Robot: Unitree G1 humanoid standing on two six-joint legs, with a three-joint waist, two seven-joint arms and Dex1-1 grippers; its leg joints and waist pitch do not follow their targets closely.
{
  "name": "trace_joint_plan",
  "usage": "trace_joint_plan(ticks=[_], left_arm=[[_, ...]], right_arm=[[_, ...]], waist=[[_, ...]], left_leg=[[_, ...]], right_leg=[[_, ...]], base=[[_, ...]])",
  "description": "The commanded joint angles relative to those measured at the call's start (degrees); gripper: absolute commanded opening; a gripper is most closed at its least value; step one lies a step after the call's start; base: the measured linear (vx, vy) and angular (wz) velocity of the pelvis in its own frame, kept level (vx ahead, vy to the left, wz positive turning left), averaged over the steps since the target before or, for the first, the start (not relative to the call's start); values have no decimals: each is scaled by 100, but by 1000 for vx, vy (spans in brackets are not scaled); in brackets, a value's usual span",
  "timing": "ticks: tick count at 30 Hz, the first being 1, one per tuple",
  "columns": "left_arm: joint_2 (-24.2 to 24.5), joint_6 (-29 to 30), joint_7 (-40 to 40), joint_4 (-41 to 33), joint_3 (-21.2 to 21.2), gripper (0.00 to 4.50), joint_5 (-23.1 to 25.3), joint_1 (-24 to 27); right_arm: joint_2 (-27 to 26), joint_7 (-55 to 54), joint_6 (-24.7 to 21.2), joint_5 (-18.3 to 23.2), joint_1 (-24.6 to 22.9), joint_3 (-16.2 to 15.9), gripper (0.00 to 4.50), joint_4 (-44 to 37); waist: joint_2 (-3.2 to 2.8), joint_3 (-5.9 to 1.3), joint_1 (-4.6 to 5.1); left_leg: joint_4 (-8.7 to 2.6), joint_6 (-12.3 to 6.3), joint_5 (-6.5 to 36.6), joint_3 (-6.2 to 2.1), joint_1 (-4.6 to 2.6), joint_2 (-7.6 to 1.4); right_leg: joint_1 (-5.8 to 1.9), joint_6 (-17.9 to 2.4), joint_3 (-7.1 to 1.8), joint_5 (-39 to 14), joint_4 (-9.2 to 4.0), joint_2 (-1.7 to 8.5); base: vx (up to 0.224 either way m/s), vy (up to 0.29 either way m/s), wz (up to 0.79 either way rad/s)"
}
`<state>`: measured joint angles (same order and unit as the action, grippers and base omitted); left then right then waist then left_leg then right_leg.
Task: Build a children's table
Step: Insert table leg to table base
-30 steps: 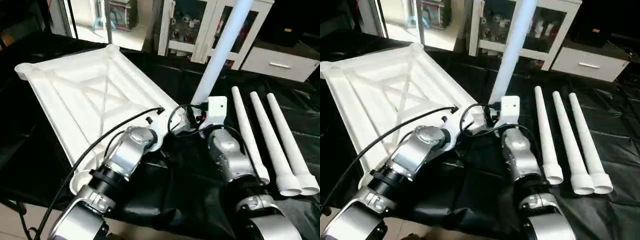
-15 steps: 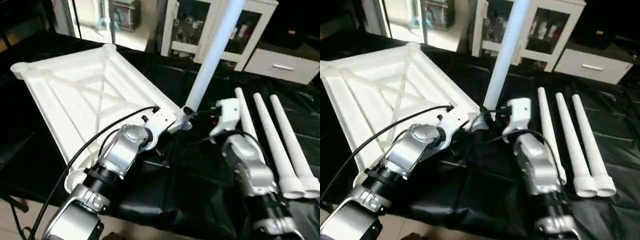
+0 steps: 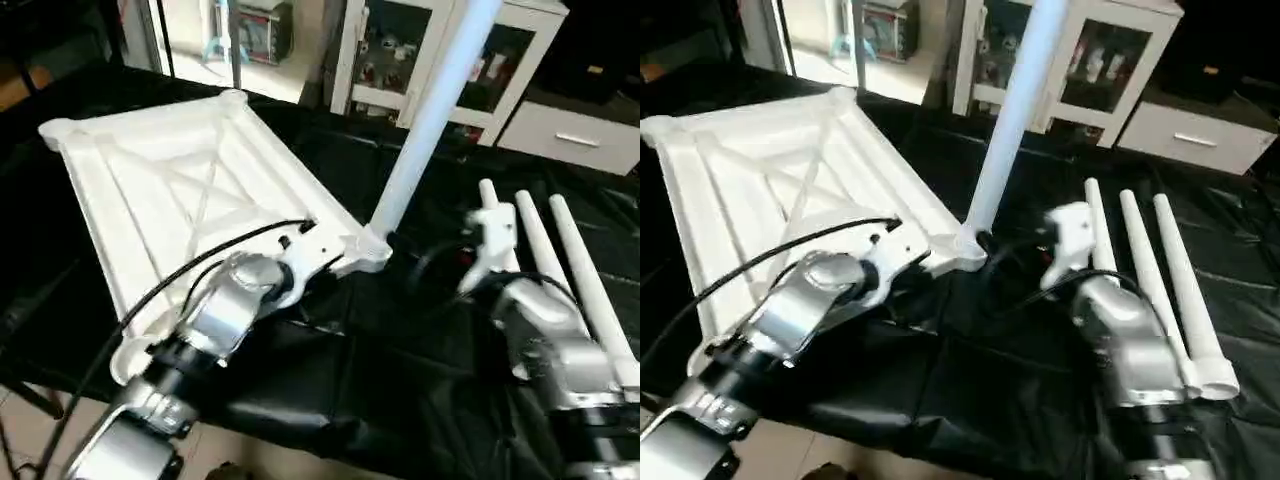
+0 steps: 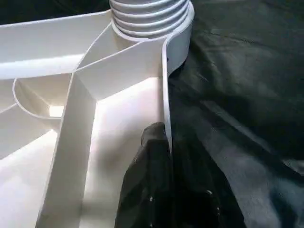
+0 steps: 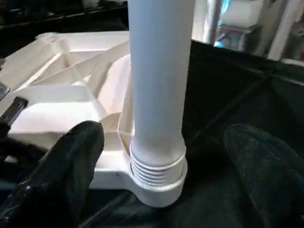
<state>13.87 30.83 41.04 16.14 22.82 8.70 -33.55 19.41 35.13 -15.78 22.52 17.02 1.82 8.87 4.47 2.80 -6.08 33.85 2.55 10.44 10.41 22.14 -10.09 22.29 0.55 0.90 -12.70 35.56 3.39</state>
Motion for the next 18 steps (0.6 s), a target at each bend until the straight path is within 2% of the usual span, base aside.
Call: trace_joint_plan(ticks=[1, 9, 13, 14, 15, 18], left_arm=[[-31, -251, 156, -317, 88, 0, -66, 17], [404, -488, 950, -893, 247, 0, -386, 387], [503, -460, 1146, -1030, 239, 0, -475, 473], [528, -486, 1219, -1069, 232, 0, -499, 497], [576, -498, 1350, -1158, 232, 0, -552, 551], [651, -631, 1566, -1269, 261, 0, -663, 629]], right_arm=[[137, 224, -97, 106, -38, 123, 443, -162], [745, 1223, -519, 392, -180, -51, 443, -480], [892, 1440, -554, 385, -221, -94, 443, -488], [949, 1527, -580, 391, -235, -103, 443, -500], [1060, 1679, -647, 429, -265, -117, 443, -548], [1207, 1888, -717, 438, -285, -162, 443, -601]], waist=[[-53, -368, -29], [-29, -344, -75], [-45, -332, -84], [-13, -330, -79], [-29, -328, -89], [-11, -327, -96]], left_leg=[[-325, -365, 253, -91, -179, -324], [-347, -299, 486, -97, -181, -332], [-353, -240, 625, -91, -194, -334], [-358, -213, 677, -92, -189, -337], [-362, -203, 697, -98, -192, -339], [-355, -231, 658, -93, -187, -331]], right_leg=[[-277, -1494, -175, 1069, -263, 443], [-257, -1415, -170, 535, -288, 446], [-222, -1398, -166, 268, -308, 444], [-225, -1388, -163, 191, -316, 447], [-227, -1371, -164, 115, -317, 456], [-226, -1344, -168, 105, -320, 454]], base=[[0, 0, 0], [0, 0, 0], [0, 0, 0], [0, 0, 0], [0, 0, 0], [0, 0, 0]])
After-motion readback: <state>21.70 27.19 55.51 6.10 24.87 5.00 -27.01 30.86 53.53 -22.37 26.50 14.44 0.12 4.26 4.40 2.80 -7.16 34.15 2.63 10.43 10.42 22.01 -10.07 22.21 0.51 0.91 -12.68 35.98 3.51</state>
